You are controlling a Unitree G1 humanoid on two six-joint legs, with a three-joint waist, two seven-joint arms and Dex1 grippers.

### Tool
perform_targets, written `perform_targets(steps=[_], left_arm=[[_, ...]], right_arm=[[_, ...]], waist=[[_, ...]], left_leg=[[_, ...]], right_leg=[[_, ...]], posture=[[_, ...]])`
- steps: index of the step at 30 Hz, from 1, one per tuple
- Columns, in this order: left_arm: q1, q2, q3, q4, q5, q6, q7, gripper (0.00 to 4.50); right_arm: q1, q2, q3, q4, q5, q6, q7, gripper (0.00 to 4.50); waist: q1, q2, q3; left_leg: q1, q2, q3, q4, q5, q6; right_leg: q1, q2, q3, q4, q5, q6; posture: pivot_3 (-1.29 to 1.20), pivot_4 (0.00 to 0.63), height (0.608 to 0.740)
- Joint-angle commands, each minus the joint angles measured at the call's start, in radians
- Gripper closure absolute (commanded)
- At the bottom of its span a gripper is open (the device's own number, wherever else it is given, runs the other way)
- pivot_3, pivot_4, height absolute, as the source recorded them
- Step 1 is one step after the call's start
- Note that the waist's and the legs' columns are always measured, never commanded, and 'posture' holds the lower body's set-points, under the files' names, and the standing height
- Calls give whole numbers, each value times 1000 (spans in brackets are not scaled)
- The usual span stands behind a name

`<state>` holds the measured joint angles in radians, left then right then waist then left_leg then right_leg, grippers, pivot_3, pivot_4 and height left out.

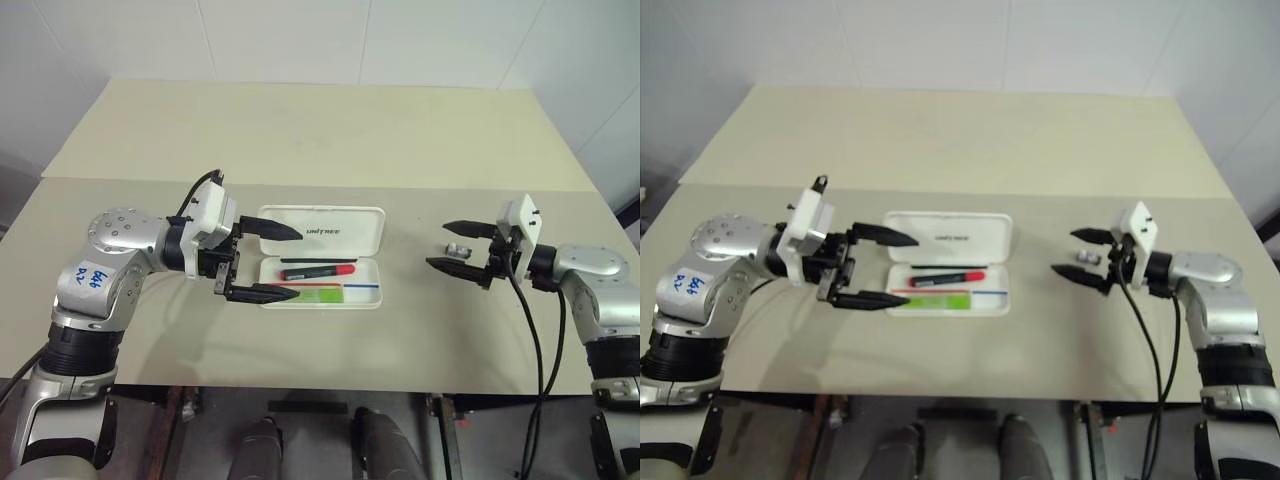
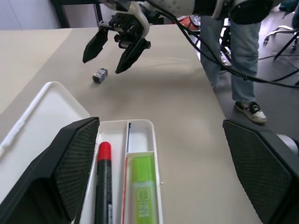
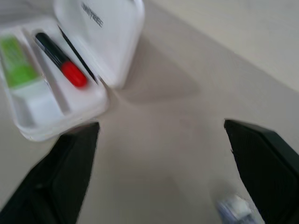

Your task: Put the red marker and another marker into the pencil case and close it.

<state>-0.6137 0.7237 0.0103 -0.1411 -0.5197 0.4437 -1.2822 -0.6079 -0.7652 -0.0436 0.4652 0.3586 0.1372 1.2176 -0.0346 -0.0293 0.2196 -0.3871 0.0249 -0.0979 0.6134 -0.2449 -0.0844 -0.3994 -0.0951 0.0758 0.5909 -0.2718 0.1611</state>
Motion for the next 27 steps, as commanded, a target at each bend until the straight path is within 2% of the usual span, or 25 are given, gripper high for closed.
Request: perform_targets(steps=[1, 8, 14, 19, 22, 27], left_arm=[[-25, 26, 52, -5, -16, -18, 12, 49], [-21, 42, 68, -24, -18, -17, 35, 49], [-9, 53, 81, -44, -20, -16, 56, 49], [-21, 46, 75, -51, -22, -14, 71, 49], [-23, 45, 72, -50, -24, -17, 70, 0], [-25, 41, 69, -48, -24, -21, 71, 0]], right_arm=[[-110, -33, 25, 188, -80, -106, 81, 0], [-238, -33, 44, 448, -187, -238, 123, 0], [-259, -38, 47, 554, -243, -279, 142, 0], [-274, -24, 59, 654, -299, -316, 102, 0], [-297, -6, 54, 692, -309, -315, 83, 644], [-314, 25, 40, 714, -307, -321, 62, 2414]], waist=[[0, 0, 0], [-1, 0, 0], [-6, 1, 0], [-15, 1, 0], [-21, 1, 0], [-28, 1, 0]], left_leg=[[0, 0, 0, 0, 0, 0], [0, 0, 0, -1, 0, 0], [0, 0, 0, -1, 0, -1], [0, 0, 0, 0, 0, -1], [0, 0, 0, 0, 1, -1], [1, 0, 0, 0, 1, -2]], right_leg=[[0, 0, 0, 0, 0, 0], [0, 0, 0, 0, 0, 1], [0, 0, 0, 0, -1, 1], [0, 0, 0, 1, -1, 1], [0, 0, 0, 1, -1, 1], [0, 0, 0, 2, 0, 1]], posture=[[0, 150, 740], [0, 150, 740], [0, 150, 740], [0, 150, 740], [0, 150, 740], [0, 150, 740]])
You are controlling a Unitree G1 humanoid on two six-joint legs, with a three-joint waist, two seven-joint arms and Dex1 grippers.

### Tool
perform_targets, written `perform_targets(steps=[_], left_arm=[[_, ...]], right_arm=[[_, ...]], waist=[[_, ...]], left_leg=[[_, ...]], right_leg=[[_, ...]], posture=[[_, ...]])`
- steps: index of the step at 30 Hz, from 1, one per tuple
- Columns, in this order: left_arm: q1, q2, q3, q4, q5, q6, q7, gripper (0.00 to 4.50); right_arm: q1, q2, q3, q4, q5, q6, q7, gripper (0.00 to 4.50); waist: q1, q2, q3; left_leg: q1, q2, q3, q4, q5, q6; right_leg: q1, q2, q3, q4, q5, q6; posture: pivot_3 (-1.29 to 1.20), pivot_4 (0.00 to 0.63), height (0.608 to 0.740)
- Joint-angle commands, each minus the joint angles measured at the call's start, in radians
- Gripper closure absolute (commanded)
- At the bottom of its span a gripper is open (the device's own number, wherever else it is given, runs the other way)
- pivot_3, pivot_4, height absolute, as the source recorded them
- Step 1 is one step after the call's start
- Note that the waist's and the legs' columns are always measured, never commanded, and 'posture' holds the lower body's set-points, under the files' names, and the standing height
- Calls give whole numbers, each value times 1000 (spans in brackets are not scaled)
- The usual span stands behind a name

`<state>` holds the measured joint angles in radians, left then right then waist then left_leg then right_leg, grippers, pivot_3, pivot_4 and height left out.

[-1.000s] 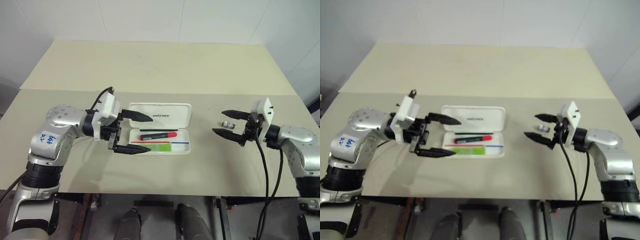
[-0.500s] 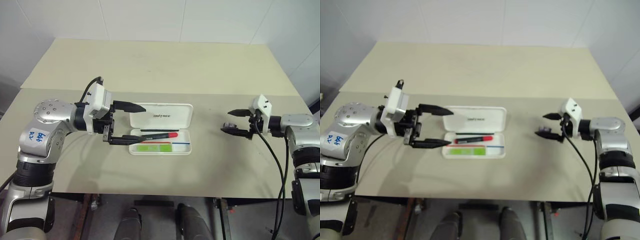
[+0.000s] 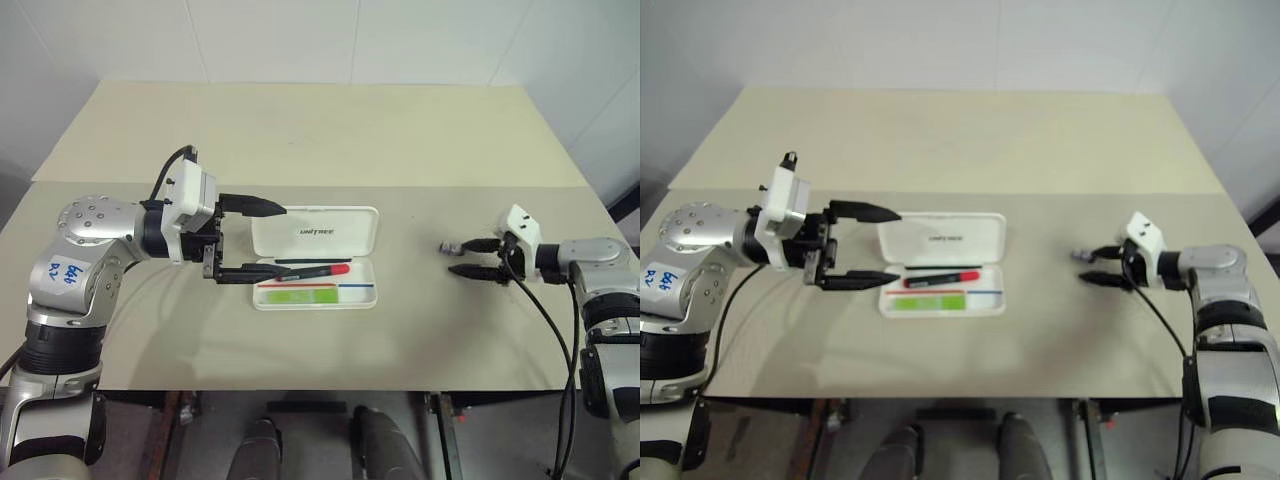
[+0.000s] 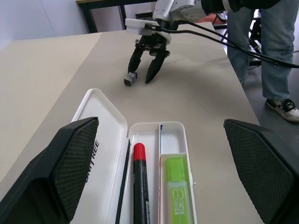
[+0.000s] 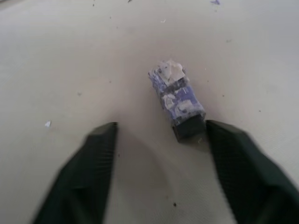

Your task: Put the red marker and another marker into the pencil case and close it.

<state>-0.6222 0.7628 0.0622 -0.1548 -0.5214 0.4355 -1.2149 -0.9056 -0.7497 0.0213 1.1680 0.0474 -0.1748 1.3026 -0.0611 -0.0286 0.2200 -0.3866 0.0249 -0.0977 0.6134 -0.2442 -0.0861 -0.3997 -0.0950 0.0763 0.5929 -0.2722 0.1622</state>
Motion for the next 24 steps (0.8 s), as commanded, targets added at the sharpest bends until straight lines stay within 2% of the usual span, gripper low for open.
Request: perform_targets(steps=[1, 5, 6, 12, 18, 21, 24], left_arm=[[-16, 1, 17, -34, -23, -13, 4, 0], [-16, -4, 14, -32, -22, -15, 4, 0], [-17, -5, 13, -30, -21, -16, 3, 0], [-22, -12, 10, -18, -17, -26, -2, 0], [1, 3, 15, -13, -12, -38, -18, 0], [31, 23, 29, -7, -9, -56, -38, 0], [79, 41, 47, 7, 1, -97, -58, 0]], right_arm=[[-17, 16, -29, 11, 7, -9, -23, 2791], [-12, 29, -43, 7, 12, -9, -21, 4207], [-10, 31, -46, 4, 12, -8, -20, 4327], [3, 35, -51, -13, 9, -6, -30, 4327], [38, 27, -69, -143, 63, 2, 52, 4327], [87, 25, -79, -348, 134, 71, 104, 4327], [195, 51, -55, -673, 223, 220, 118, 4327]], waist=[[-3, 0, 0], [-5, 0, 0], [-6, 0, 0], [-12, 0, 0], [-18, 0, 0], [-22, 1, 0], [-22, 1, 0]], left_leg=[[0, 0, 0, 0, 0, 0], [1, 0, 0, 1, 1, -1], [1, 0, 0, 1, 1, -1], [1, 0, 0, 1, 2, -1], [1, 0, 0, 0, 1, -1], [1, 0, 0, 0, 1, -1], [1, 0, 0, 0, 1, -1]], right_leg=[[0, 0, 0, 0, 0, 0], [0, 0, 0, 2, 0, 0], [0, 0, 0, 2, 0, 0], [0, 0, 0, 2, 1, 0], [0, 0, 1, 2, 1, 0], [0, 0, 1, 2, 1, 1], [0, 1, 1, 3, 0, 1]], posture=[[0, 150, 740], [0, 150, 740], [0, 150, 740], [0, 150, 740], [0, 150, 740], [0, 150, 740], [0, 150, 740]])
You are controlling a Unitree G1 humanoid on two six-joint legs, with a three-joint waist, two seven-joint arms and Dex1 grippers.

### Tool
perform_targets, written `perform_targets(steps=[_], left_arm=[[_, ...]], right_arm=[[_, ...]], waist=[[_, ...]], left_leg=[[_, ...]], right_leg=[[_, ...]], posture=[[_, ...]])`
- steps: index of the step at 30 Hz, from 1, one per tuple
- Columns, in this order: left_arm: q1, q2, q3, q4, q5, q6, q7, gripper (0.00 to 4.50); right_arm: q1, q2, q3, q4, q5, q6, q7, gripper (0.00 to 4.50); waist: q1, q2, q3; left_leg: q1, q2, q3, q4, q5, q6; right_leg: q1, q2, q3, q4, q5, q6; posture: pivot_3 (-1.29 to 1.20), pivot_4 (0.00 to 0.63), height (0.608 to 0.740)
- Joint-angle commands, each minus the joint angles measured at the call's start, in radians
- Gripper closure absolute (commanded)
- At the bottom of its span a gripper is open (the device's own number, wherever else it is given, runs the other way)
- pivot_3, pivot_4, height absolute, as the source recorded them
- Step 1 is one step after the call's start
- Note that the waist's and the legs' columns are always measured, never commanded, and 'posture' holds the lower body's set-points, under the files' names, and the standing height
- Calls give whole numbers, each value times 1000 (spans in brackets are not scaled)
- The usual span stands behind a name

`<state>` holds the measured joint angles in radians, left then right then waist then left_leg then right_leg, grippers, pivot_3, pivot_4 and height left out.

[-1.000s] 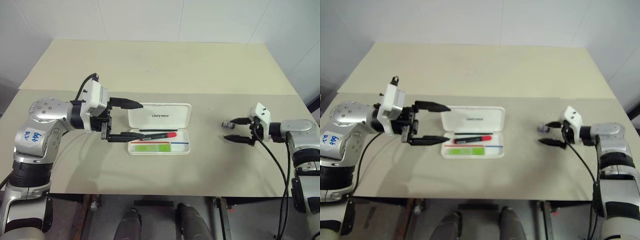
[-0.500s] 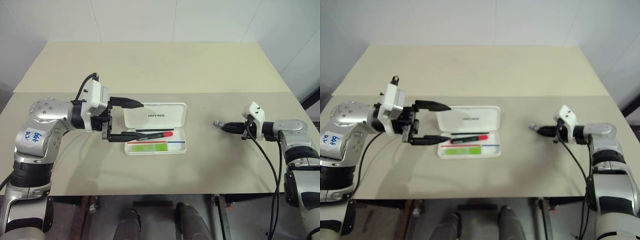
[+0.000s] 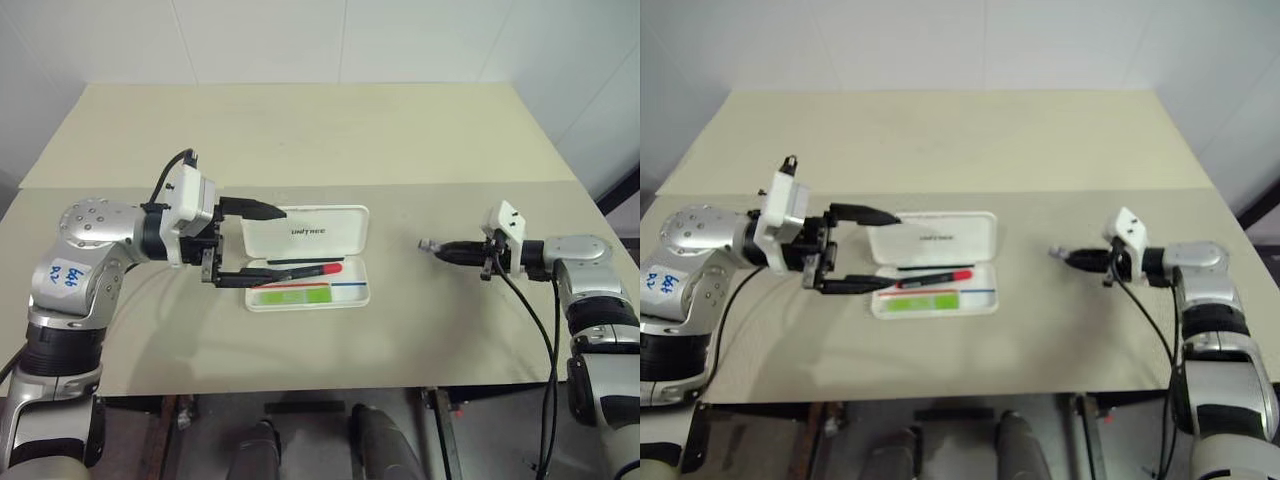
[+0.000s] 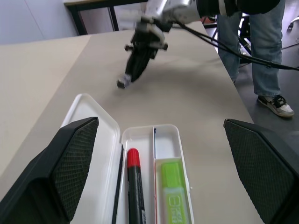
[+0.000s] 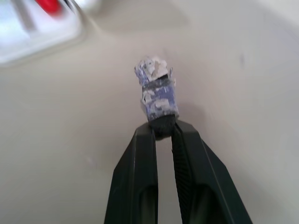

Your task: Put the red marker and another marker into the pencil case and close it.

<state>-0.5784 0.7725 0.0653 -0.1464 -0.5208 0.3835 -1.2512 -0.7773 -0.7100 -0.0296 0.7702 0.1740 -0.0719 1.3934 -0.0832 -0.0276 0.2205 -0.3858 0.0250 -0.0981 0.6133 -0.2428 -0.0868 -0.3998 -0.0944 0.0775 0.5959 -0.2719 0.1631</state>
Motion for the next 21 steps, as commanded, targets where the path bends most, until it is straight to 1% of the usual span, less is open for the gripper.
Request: perform_targets(steps=[1, 5, 9, 16, 21], left_arm=[[50, 36, 48, 3, 3, -57, -25, 0], [91, 46, 51, 7, 8, -90, -30, 0], [124, 55, 43, 25, 31, -138, -45, 0], [139, 46, 30, 63, 53, -185, -57, 0], [143, 41, 18, 62, 59, -196, -59, 0]], right_arm=[[104, 20, 9, -373, 120, 165, 24, 4327], [194, 45, 56, -600, 162, 298, -10, 4327], [232, 94, 135, -722, 163, 377, -47, 4327], [193, 153, 192, -644, 113, 365, -98, 4327], [186, 158, 210, -599, 91, 334, -88, 4327]], waist=[[1, 0, 0], [9, 0, 0], [23, 0, 0], [32, 0, 0], [31, 0, 0]], left_leg=[[0, 0, 0, 0, 0, 0], [0, 0, 0, 1, 0, 0], [0, 0, 0, 1, 0, 0], [-1, 0, 0, 1, 0, 0], [-1, 0, 0, 1, 0, 1]], right_leg=[[0, 0, 0, 1, 0, 0], [-1, 0, 1, 2, -1, 0], [-1, 0, 1, 2, -1, 0], [-2, 1, 1, 2, -1, -1], [-3, 1, 1, 2, -1, -1]], posture=[[0, 150, 740], [0, 150, 740], [0, 150, 740], [0, 150, 740], [0, 150, 740]])
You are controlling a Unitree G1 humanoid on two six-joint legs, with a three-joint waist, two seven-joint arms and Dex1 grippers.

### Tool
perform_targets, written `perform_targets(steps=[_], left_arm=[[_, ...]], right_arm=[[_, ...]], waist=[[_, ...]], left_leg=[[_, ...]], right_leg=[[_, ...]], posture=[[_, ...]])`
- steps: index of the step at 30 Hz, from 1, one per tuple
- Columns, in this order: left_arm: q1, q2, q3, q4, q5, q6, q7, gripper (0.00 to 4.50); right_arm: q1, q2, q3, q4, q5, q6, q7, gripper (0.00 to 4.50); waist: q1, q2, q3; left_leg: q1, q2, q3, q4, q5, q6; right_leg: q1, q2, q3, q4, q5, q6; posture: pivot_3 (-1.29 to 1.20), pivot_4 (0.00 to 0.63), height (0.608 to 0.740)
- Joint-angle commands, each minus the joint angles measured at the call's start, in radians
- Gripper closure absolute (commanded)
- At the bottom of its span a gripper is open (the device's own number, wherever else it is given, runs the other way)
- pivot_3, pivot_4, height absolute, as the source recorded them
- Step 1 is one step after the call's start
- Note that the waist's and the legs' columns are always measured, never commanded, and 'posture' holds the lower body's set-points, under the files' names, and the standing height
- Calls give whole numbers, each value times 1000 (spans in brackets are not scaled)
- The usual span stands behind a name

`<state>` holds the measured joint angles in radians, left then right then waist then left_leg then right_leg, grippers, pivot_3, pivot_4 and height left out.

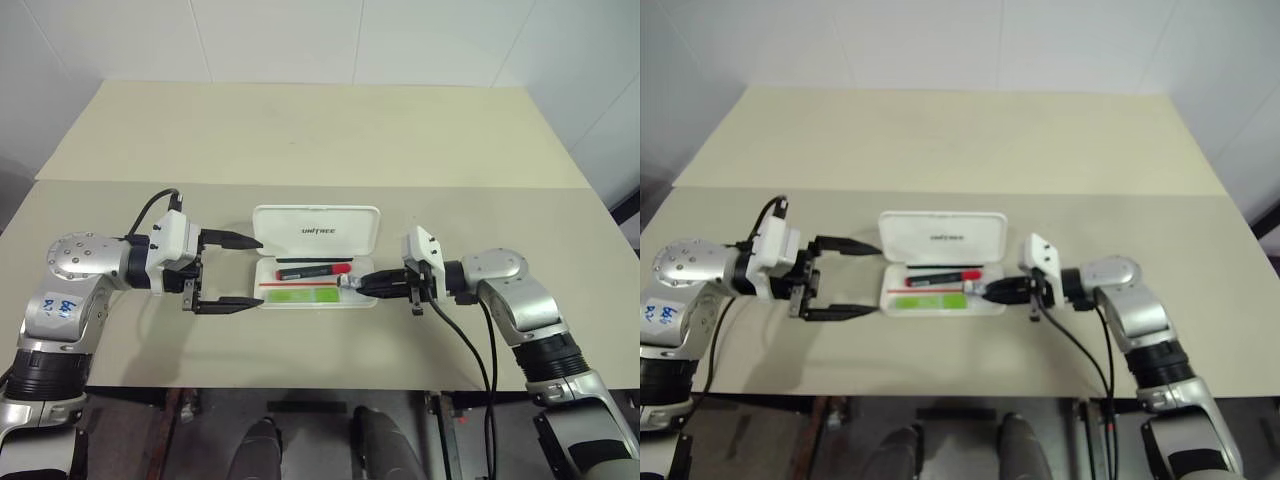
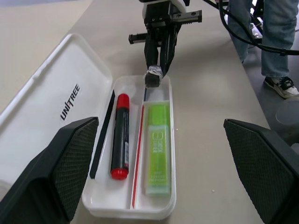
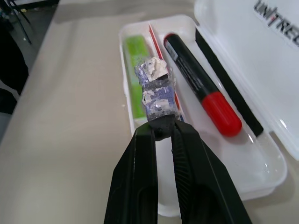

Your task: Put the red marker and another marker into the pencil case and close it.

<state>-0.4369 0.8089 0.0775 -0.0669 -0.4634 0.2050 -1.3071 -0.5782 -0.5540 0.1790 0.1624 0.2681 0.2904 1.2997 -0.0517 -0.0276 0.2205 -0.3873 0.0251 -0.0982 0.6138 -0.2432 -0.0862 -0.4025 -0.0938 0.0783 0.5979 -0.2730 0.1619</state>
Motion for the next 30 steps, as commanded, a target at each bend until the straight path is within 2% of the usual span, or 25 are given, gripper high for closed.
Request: perform_targets(steps=[1, 7, 20, 22, 23, 30], left_arm=[[0, 4, 6, -17, 0, -18, -1, 0], [-2, 1, 6, -20, -4, -14, 7, 0], [-20, -7, -2, -19, -3, -15, 16, 0], [-21, -10, -2, -20, -2, -16, 20, 0], [-21, -11, -2, -20, -2, -15, 22, 0], [-27, -11, -4, -15, 2, -20, 25, 0]], right_arm=[[-12, -6, 5, 24, -9, -33, 14, 4327], [-19, -33, 7, 66, -29, -71, 43, 4327], [-54, -18, 26, 108, -66, -97, 53, 4327], [-56, -8, 26, 106, -66, -88, 45, 3602], [-55, -6, 27, 102, -60, -76, 51, 3401], [-65, 8, 17, 91, -61, -83, 40, 903]], waist=[[-1, 0, 0], [-1, 0, 0], [-2, 0, 0], [-3, 0, 0], [-3, 0, 0], [-3, 0, 0]], left_leg=[[0, 0, 0, 0, 0, 0], [0, 0, 0, 0, 0, 0], [0, 0, 0, 0, 0, 0], [0, 0, 0, 0, 0, 0], [0, 0, 0, 0, 0, 0], [0, 0, 0, 0, 0, 0]], right_leg=[[0, 0, 0, 0, 0, 0], [-1, 0, 0, 1, 0, 0], [-1, 0, 0, 2, 0, 0], [-1, 0, 0, 2, 0, 0], [-1, 0, 0, 2, 0, 0], [-1, 0, 0, 3, 0, 0]], posture=[[0, 150, 740], [0, 150, 740], [0, 150, 740], [0, 150, 740], [0, 150, 740], [0, 150, 740]])
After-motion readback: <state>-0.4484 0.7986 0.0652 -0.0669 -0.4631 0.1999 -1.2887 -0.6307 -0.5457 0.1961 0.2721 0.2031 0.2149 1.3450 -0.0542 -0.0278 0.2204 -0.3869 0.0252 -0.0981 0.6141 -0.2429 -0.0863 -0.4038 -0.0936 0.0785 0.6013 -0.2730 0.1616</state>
